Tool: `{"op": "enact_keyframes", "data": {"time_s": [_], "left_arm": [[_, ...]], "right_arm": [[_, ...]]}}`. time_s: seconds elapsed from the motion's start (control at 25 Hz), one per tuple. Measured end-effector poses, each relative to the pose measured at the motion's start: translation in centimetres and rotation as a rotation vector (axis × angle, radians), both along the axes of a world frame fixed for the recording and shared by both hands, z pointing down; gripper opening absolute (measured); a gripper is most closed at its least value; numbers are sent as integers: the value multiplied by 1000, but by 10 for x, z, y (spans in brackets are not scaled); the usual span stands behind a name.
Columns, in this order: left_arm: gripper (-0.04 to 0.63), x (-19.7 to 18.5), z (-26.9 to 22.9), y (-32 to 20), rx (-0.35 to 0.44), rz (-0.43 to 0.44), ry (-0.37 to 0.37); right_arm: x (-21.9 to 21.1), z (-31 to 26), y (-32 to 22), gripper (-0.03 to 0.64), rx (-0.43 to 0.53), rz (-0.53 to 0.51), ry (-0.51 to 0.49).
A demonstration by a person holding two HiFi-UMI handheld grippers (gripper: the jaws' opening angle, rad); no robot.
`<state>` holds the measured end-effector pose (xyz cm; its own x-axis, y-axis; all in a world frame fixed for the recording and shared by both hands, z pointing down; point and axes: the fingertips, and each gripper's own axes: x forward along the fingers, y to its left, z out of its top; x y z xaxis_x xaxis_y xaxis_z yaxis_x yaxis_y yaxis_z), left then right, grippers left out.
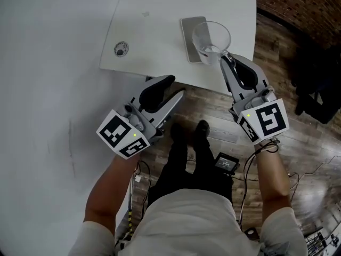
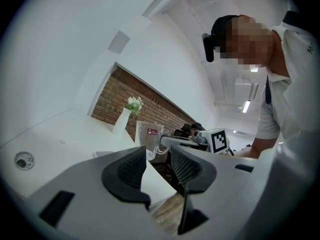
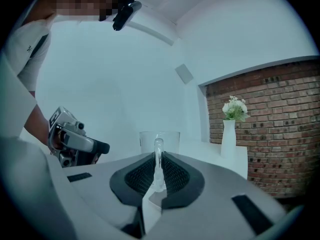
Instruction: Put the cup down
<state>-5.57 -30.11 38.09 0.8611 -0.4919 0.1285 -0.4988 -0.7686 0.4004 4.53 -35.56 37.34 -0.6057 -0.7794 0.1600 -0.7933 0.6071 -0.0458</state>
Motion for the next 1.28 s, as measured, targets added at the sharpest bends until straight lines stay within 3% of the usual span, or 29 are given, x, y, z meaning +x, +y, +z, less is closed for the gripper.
{"op": "enact_keyframes", "data": {"time_s": [0.76, 1.28], "left_arm": [[146, 12, 59, -47, -53, -22, -26], [146, 9, 76, -50, -89, -30, -20]], "right_arm": [[-16, 76, -46, 31, -68, -46, 29], [-23, 102, -54, 31, -93, -45, 50]]}}
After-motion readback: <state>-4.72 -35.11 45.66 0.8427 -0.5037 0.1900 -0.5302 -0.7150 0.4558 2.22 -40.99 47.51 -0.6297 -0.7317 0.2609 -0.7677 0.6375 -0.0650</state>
